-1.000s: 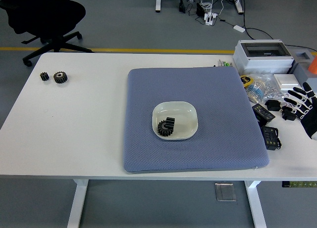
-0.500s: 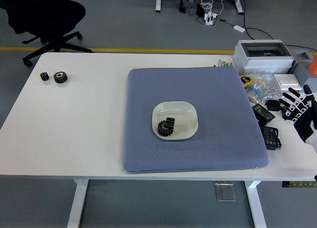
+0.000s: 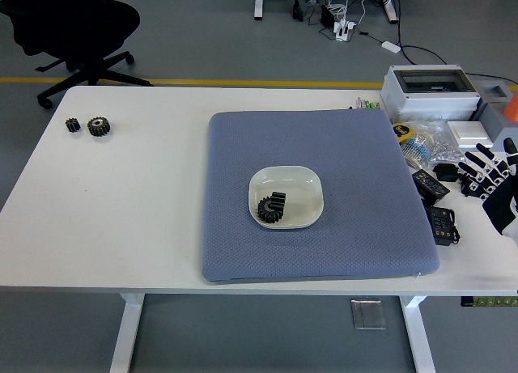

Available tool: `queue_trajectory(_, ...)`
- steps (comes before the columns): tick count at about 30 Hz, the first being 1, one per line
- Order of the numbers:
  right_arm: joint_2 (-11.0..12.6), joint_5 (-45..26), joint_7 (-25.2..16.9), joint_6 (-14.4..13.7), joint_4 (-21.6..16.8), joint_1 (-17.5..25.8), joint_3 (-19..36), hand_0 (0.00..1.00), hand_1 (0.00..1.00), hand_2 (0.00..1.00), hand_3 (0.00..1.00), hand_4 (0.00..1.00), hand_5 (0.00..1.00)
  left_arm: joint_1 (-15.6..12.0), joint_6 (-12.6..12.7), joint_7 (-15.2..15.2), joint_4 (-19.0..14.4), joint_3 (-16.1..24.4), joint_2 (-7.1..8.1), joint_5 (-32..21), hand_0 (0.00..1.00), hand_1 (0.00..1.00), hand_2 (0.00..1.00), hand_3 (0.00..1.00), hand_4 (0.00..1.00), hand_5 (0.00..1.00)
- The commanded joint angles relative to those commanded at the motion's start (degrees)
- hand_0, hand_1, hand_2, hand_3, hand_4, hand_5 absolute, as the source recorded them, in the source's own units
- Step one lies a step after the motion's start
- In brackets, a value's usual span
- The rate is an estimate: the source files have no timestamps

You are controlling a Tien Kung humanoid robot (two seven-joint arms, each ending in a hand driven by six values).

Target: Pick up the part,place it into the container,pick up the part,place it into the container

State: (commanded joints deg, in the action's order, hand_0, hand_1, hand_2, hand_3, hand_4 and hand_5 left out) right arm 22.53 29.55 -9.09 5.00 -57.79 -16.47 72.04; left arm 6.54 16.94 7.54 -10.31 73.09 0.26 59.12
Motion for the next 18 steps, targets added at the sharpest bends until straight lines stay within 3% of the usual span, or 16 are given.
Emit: queue_trajectory(18,0.18,-2.39,-1.68,-2.08,-0.39,-0.62,0.82,0.891,0.814,0.834,0.851,0.998,0.89,0.83,0.0,-0.23,0.0,0.01,-0.12,-0.38,0.623,0.601,0.646,0.555,0.644,0.571)
